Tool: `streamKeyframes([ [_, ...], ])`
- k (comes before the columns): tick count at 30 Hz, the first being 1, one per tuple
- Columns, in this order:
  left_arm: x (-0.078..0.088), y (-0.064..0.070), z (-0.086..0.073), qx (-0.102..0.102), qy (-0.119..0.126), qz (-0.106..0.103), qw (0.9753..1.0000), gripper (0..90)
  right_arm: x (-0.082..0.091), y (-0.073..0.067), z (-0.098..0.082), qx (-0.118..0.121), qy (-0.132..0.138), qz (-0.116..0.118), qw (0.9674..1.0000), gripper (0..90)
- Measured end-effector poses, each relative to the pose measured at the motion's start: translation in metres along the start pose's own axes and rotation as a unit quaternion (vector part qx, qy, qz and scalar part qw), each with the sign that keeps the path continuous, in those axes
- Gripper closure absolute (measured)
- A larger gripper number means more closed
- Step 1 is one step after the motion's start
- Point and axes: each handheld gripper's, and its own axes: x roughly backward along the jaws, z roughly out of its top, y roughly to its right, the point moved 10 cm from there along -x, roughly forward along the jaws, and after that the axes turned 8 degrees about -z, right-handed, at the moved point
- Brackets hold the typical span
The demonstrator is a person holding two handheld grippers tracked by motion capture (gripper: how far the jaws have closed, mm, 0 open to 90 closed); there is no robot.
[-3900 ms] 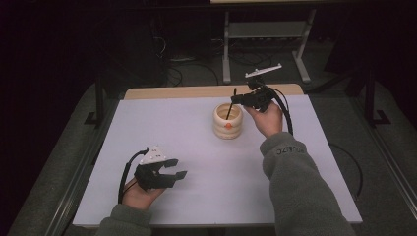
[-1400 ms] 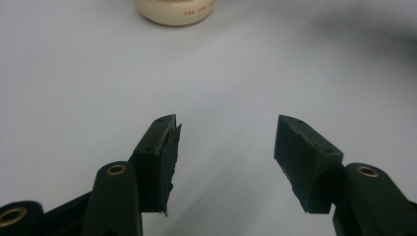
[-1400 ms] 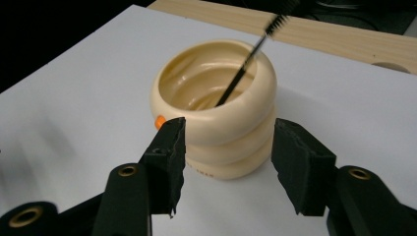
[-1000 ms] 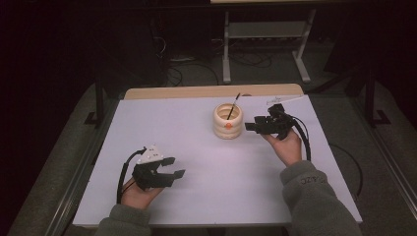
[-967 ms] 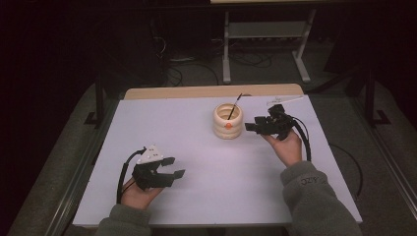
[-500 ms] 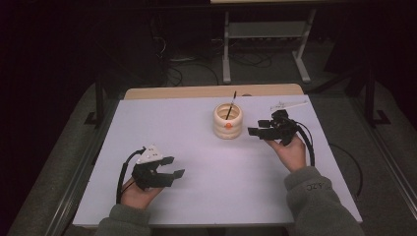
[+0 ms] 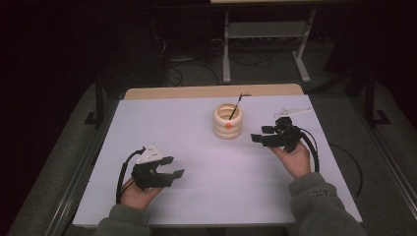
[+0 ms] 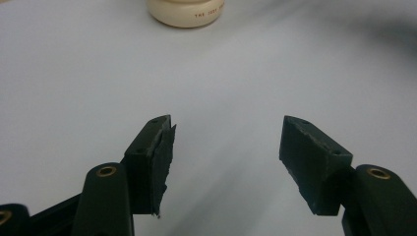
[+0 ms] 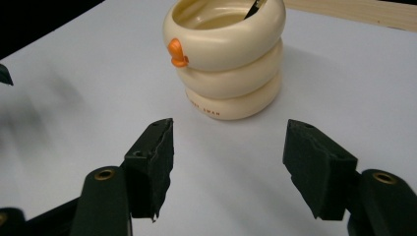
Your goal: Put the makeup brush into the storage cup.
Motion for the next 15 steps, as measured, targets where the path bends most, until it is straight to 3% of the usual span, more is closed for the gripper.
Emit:
streamKeyframes([
  [13,0.003,-0.002,0.0,-0.007,0.007,0.001,1.0,35.7,0.009,-0.005,-0.028,0.014,-0.001,0.0,0.9999,32.2],
  [15,0.002,-0.001,-0.002,0.001,0.006,-0.001,1.0,34.9,0.011,-0.005,-0.031,0.013,0.006,-0.001,0.9999,32.4],
])
